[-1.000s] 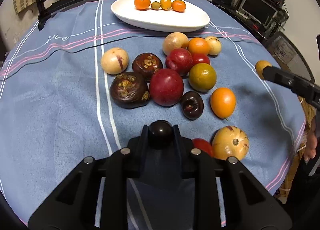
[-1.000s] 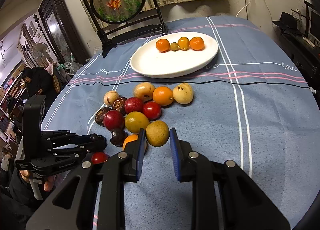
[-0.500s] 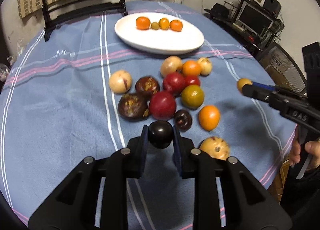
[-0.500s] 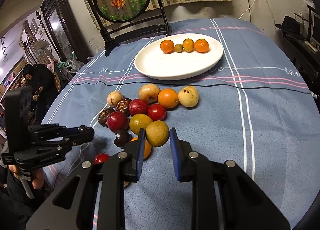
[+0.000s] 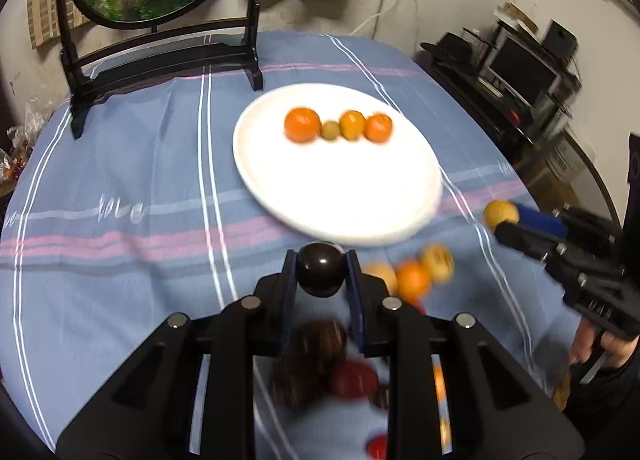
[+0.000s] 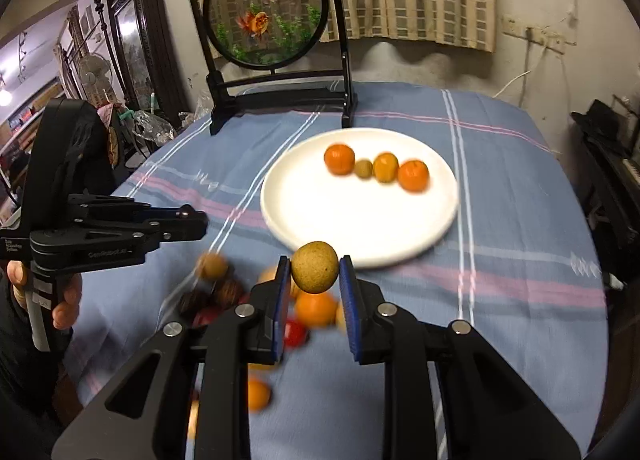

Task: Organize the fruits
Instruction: 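Carry the plum and yellow-green fruit to the plate and release them, then grasp the large pale fruit with the right tool while the left tool grasps a red tomato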

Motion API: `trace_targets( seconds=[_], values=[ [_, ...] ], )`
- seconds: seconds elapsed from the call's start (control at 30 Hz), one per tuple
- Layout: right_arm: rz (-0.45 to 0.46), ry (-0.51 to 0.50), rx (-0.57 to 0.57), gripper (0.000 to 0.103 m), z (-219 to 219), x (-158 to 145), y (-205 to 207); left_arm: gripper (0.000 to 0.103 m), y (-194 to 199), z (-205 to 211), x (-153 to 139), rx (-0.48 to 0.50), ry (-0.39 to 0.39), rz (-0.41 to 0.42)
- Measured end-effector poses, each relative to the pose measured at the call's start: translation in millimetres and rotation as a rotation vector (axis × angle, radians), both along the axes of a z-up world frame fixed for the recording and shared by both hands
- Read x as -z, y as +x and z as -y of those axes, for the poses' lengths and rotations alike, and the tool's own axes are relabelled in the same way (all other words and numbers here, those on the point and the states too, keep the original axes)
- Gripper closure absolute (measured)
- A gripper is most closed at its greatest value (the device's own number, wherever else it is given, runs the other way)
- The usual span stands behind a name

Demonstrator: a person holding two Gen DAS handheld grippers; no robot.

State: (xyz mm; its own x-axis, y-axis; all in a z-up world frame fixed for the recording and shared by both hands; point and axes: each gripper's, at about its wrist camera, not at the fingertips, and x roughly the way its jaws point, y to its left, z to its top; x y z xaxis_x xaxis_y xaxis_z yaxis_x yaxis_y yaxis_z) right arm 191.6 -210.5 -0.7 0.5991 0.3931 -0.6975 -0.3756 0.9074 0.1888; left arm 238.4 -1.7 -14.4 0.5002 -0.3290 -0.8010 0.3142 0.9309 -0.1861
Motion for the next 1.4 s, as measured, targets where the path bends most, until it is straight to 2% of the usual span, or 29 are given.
trace_targets(
  seconds=[0.1,0.17,0.23,0.43,0.57,0.6,0.63,0.67,0.7,0.77,0.97,1.1,1.23,1.3,1.4],
  values=[
    [-0.039,-0.009,0.008,0.078,-10,17,58,0.079,56,12,8,-0.032,0.013,-0.004],
    [-0.1,-0.017,0.024,0.078,-19,36,98,0.079,88,18,19,-0.05,0.01,-0.028],
    [-0.147,0.001,0.034,0.078,-23,50,122,0.079,112,22,31,-0.065,0.01,-0.055],
    [-0.179,-0.005,0.051,0.078,-27,74,160,0.079,162,23,63,-0.108,-0.001,-0.133],
    [-0.198,-0.049,0.039,0.078,-35,78,170,0.078,171,22,64,-0.122,-0.018,-0.13],
    [-0.196,-0.072,0.047,0.075,-37,78,169,0.072,171,22,63,-0.125,-0.021,-0.127],
    [-0.187,-0.098,0.06,0.069,-39,77,170,0.058,171,21,60,-0.131,-0.027,-0.12],
    [-0.167,-0.121,0.075,0.051,-40,76,169,0.05,169,19,58,-0.138,-0.03,-0.111],
    [-0.123,-0.142,0.091,0.045,-40,72,166,0.042,166,18,51,-0.147,-0.037,-0.091],
    [-0.083,-0.175,0.094,0.045,-41,66,161,0.042,157,17,38,-0.138,-0.056,-0.065],
    [-0.124,-0.128,0.036,0.045,-38,47,122,0.033,105,13,-1,-0.107,-0.08,0.007],
    [-0.141,-0.078,-0.008,0.044,-33,31,69,0.026,36,12,-18,-0.077,-0.082,0.058],
    [-0.154,-0.051,-0.049,0.043,-31,26,6,0.025,-36,2,-8,-0.061,-0.071,0.074],
    [-0.16,-0.042,-0.045,0.043,-27,27,-21,0.025,-68,-9,3,-0.087,-0.054,0.075],
    [-0.181,-0.017,-0.01,0.042,-20,36,-60,0.024,-103,-31,23,-0.126,-0.079,0.038]
  ],
)
